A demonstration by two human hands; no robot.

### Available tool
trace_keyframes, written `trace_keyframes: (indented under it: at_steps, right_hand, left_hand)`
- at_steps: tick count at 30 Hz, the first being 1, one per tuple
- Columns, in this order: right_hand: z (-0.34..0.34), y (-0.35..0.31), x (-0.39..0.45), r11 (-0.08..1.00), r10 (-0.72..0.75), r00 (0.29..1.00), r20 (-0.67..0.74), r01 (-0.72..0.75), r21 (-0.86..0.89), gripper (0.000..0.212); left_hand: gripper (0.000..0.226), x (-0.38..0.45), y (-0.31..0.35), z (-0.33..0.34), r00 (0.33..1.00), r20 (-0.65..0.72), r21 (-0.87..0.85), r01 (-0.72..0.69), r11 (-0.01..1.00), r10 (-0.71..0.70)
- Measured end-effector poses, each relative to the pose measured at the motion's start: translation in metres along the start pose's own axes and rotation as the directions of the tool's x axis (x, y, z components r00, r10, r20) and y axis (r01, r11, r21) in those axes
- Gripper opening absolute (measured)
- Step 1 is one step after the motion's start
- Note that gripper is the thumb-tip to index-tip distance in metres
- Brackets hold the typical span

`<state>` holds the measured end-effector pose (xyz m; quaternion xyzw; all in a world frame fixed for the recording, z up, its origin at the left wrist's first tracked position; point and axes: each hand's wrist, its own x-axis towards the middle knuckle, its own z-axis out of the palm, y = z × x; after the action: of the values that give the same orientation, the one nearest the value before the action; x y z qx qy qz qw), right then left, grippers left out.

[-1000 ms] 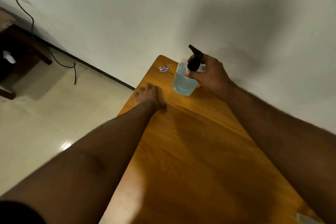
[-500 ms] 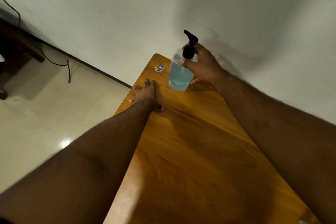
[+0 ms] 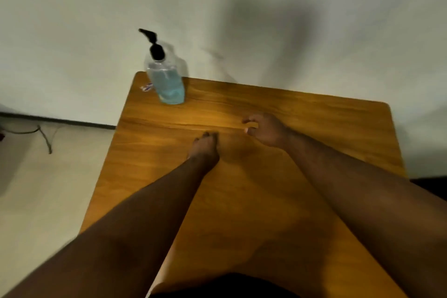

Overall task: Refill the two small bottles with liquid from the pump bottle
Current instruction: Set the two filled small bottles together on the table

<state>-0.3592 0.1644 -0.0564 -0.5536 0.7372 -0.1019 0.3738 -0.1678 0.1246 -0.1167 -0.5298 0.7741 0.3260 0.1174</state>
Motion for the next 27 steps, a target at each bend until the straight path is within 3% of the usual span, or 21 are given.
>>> trace_keyframes:
  at_steps: [4,7,13,16,18,23,27]
  right_hand:
    - [-0.038,0.073,-0.06,0.952,0.078,0.996,0.037,-0.063,-0.3,0.04]
    - [-0.072,0.12,-0.106,0.936,0.136,0.99,-0.036,-0.14,-0.322,0.04]
    - [-0.123,0.207,-0.178,0.98,0.16,0.966,-0.201,-0.18,-0.082,0.042]
    - [-0.125,0.239,-0.21,0.976,0.216,0.966,-0.143,-0.218,0.005,0.051]
    - [-0.118,0.257,-0.23,0.966,0.219,0.974,-0.056,-0.208,0.155,0.058]
    - [-0.063,0.288,-0.25,0.866,0.232,0.972,-0.044,-0.186,0.465,0.074]
    - [-0.02,0.3,-0.242,0.829,0.254,0.96,-0.114,-0.156,0.537,0.078]
  left_hand:
    - [0.069,-0.02,0.087,0.036,0.989,0.039,-0.091,-0.141,0.986,0.145]
    - [0.077,-0.037,0.15,0.062,0.964,0.085,-0.15,-0.237,0.96,0.251]
    - [0.088,-0.065,0.236,0.115,0.918,0.154,-0.168,-0.34,0.925,0.365]
    - [0.093,-0.071,0.259,0.139,0.922,0.171,-0.176,-0.319,0.931,0.348]
    - [0.093,-0.074,0.273,0.153,0.925,0.162,-0.174,-0.315,0.933,0.342]
    - [0.077,-0.078,0.293,0.181,0.953,0.073,-0.034,-0.294,0.955,0.296]
    - [0.049,-0.082,0.296,0.195,0.97,-0.012,-0.176,-0.24,0.955,0.241]
